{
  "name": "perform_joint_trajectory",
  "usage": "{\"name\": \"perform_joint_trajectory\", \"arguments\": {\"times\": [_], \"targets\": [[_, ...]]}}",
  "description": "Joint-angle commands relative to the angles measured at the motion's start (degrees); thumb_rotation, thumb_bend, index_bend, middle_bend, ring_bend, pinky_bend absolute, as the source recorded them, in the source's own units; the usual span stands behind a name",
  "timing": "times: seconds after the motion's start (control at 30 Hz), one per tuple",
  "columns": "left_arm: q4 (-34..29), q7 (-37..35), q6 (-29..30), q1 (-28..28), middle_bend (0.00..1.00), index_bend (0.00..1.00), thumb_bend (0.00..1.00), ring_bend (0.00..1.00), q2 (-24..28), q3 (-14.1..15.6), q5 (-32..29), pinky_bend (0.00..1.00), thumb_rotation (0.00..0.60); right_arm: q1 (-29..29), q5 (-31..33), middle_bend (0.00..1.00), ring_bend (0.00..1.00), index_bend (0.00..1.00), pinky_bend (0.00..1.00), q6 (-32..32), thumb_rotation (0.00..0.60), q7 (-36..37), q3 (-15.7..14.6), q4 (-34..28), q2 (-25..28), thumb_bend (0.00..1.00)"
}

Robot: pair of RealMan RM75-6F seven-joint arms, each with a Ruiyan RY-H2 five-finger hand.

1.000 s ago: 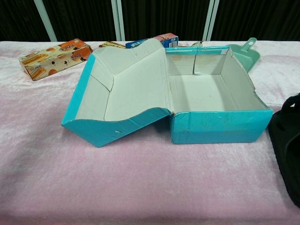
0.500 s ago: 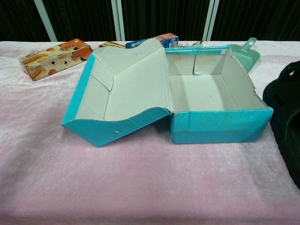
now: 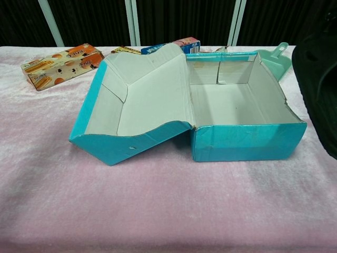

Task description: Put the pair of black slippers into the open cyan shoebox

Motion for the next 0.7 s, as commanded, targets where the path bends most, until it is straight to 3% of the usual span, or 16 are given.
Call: {"name": "perform_joint_trajectory", "arguments": {"times": [0.03,0.37,0.7], "targets": [[-0.3,0.3,-0.1,-0.1,0.18,0.1,0.0,0.09,0.1,0.0,0.1,0.08,0.6,2.3,0.6,0.45,0.19,0.42,0.22,-5.7,0.6,10.2,3.7,-0.9,1.6,0.35],[-1.6,1.5,-0.8,-0.3,0.18,0.1,0.0,0.09,0.6,0.0,-0.1,0.08,0.6,7.6,6.1,0.41,0.12,0.42,0.18,-13.2,0.6,28.3,10.3,4.3,-4.2,0.32],[-2.5,2.4,-1.6,-0.2,0.18,0.1,0.0,0.09,1.0,0.0,-0.7,0.08,0.6,14.5,11.6,0.4,0.09,0.42,0.17,-13.5,0.6,26.6,10.3,13.4,-14.6,0.31]]}}
